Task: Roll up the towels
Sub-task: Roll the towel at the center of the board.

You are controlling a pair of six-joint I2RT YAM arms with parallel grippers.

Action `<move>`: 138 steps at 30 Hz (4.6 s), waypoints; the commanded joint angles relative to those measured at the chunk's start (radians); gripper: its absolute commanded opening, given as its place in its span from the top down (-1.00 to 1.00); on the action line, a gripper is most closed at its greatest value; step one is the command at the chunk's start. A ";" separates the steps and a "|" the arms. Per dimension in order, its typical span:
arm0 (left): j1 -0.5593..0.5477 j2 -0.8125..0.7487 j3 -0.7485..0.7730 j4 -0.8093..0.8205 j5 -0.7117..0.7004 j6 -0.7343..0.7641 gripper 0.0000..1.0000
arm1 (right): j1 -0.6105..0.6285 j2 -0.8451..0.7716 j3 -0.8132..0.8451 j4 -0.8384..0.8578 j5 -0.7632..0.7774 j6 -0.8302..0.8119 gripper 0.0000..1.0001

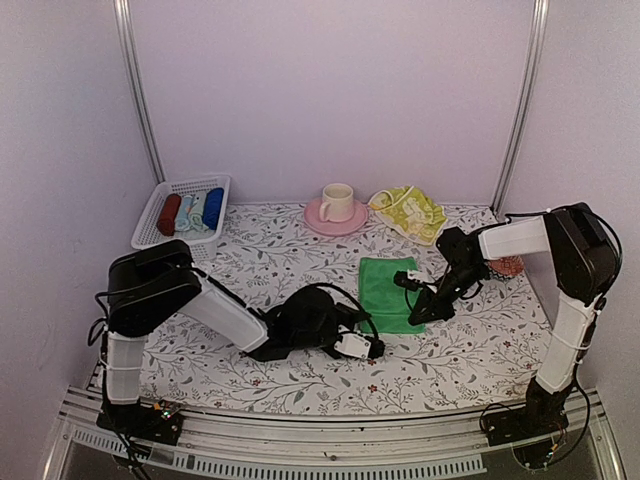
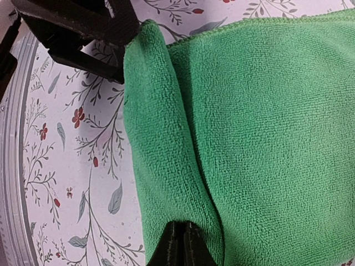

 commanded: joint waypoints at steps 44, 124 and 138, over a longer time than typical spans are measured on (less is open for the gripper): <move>0.083 -0.034 0.219 -0.497 0.283 -0.355 1.00 | 0.219 -0.597 -0.581 0.668 0.302 -0.282 -0.48; 0.213 -0.053 0.241 -0.678 0.432 -0.557 0.12 | 0.081 0.070 0.067 -0.262 0.022 -0.125 0.93; 0.141 -0.267 -0.069 -0.257 0.308 -0.381 -0.02 | 0.031 0.184 0.201 -0.453 -0.075 -0.170 0.93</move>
